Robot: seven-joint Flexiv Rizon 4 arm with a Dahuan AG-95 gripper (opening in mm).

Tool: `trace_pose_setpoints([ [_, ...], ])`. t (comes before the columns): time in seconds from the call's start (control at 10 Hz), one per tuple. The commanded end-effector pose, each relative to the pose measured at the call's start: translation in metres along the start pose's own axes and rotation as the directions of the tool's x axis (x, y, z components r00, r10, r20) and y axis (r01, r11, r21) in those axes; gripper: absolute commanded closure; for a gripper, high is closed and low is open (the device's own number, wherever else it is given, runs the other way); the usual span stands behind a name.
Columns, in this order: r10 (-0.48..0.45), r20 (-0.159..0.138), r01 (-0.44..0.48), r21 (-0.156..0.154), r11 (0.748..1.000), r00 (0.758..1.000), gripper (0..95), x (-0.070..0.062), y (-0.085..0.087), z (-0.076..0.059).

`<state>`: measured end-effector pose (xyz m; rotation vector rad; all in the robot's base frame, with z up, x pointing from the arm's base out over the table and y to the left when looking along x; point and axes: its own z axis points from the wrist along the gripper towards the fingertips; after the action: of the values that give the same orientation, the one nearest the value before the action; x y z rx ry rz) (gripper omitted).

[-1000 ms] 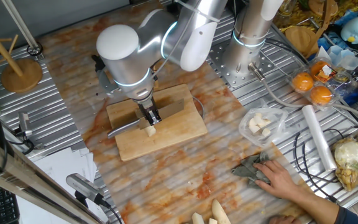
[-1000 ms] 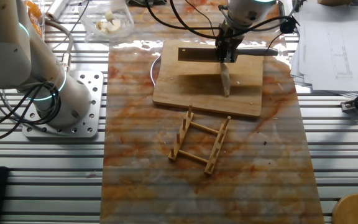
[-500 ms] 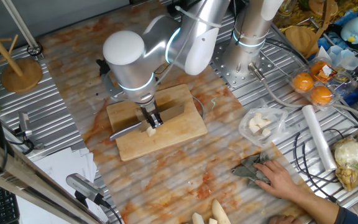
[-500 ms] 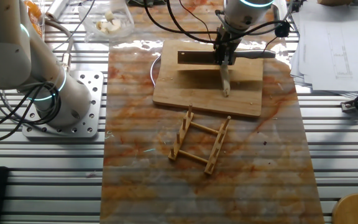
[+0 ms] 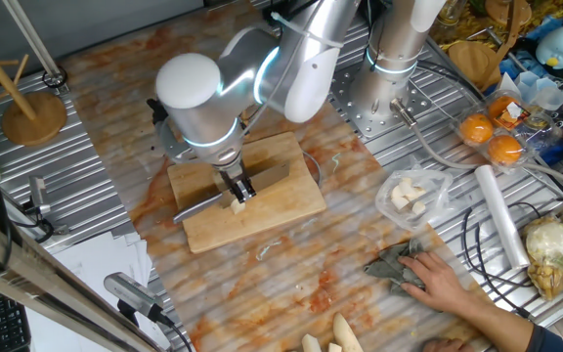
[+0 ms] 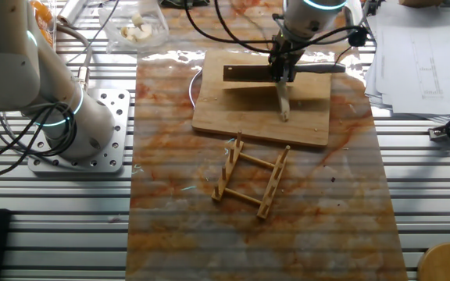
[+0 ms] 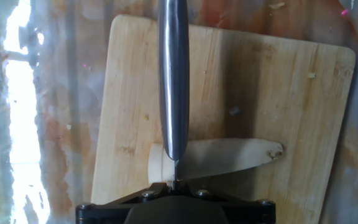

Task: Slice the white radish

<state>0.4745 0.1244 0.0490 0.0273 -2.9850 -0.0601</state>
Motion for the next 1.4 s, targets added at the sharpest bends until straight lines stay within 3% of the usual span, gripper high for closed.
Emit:
trace_pose_setpoints([
  [0.1, -0.01, 0.009, 0.01, 0.013, 1.0, 1.0, 95.0, 0.001, -0.002, 0.028],
  [0.3, -0.016, 0.007, 0.015, 0.01, 1.0, 1.0, 95.0, 0.0, -0.004, 0.021],
  [0.5, -0.011, 0.015, 0.011, -0.015, 1.0, 1.0, 95.0, 0.0, -0.003, 0.024],
  [0.6, -0.011, 0.014, 0.011, -0.009, 1.0, 1.0, 95.0, -0.001, -0.001, 0.03],
  [0.7, -0.016, 0.006, 0.016, -0.001, 1.0, 1.0, 95.0, -0.002, -0.001, 0.03],
  [0.9, -0.018, 0.02, 0.018, 0.004, 1.0, 1.0, 95.0, -0.002, -0.002, 0.028],
  [1.1, -0.022, 0.02, 0.023, -0.004, 1.0, 1.0, 95.0, -0.004, -0.005, 0.015],
  [1.2, -0.02, 0.021, 0.021, -0.01, 1.0, 1.0, 95.0, -0.003, -0.008, 0.001],
  [1.4, -0.023, 0.032, 0.023, -0.002, 1.0, 0.999, 95.0, -0.003, -0.01, -0.014],
])
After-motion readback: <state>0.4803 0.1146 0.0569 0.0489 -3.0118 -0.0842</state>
